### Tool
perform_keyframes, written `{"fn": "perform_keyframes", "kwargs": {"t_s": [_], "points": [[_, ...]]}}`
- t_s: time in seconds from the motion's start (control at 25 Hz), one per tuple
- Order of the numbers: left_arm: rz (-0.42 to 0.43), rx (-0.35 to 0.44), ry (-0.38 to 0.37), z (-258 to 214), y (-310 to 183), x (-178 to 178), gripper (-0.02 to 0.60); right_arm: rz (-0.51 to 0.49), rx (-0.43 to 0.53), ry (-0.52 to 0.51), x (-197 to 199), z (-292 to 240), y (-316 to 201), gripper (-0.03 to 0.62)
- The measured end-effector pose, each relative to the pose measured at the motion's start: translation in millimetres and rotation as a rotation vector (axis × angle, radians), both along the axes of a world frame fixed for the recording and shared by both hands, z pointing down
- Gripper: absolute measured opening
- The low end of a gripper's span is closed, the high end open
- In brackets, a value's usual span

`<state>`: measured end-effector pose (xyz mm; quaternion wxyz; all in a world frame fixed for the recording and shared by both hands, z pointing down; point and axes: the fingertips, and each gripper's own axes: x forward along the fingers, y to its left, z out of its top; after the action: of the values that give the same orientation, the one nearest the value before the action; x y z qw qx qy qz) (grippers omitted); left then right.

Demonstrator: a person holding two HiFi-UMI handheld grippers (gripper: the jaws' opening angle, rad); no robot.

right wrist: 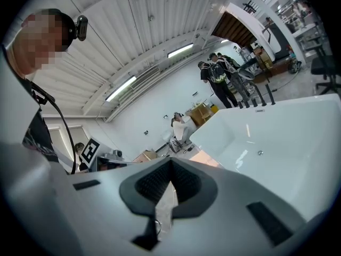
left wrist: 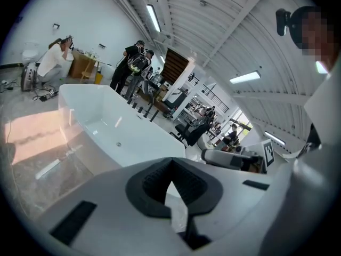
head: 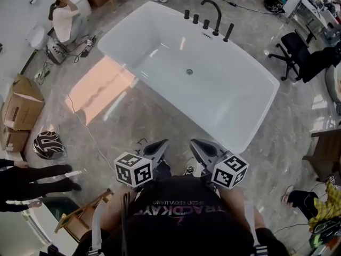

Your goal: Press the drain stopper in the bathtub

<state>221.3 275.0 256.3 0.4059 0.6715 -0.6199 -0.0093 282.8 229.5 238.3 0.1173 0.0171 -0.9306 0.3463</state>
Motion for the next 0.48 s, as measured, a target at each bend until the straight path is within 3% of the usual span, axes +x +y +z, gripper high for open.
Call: {"fn": "perform_keyframes", "kwargs": {"t_s": [0.48], "points": [[0.026, 0.000, -0.002, -2, 12, -67, 0.003, 0.044, -0.004, 0.003, -64, -3, 12, 0.012]]}}
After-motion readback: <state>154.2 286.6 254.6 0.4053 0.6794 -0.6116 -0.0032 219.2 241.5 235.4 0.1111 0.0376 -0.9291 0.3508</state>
